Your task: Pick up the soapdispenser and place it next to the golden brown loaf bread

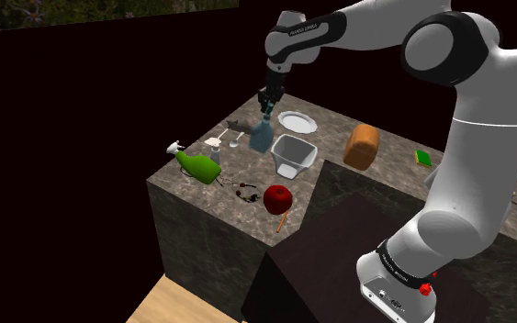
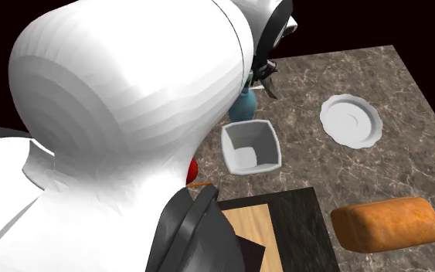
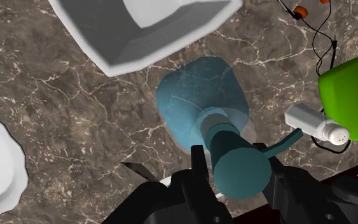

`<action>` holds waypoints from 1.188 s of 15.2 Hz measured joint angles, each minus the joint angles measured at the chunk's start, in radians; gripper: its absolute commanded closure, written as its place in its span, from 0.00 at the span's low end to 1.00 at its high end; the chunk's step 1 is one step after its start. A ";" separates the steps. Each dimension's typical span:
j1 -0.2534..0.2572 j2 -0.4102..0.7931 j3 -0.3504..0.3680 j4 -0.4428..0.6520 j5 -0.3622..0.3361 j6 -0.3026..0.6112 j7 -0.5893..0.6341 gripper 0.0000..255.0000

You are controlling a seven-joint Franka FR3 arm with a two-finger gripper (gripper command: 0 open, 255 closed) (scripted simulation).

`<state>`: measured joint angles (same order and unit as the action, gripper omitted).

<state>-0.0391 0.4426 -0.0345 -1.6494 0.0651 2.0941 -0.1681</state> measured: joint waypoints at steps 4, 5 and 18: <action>0.001 -0.023 0.000 0.020 -0.002 -0.043 0.004 1.00; 0.001 -0.027 -0.001 0.028 -0.003 -0.055 0.004 1.00; 0.001 -0.069 -0.002 0.147 -0.008 -0.216 0.013 1.00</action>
<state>-0.0386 0.3736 -0.0370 -1.5023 0.0575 1.8782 -0.1554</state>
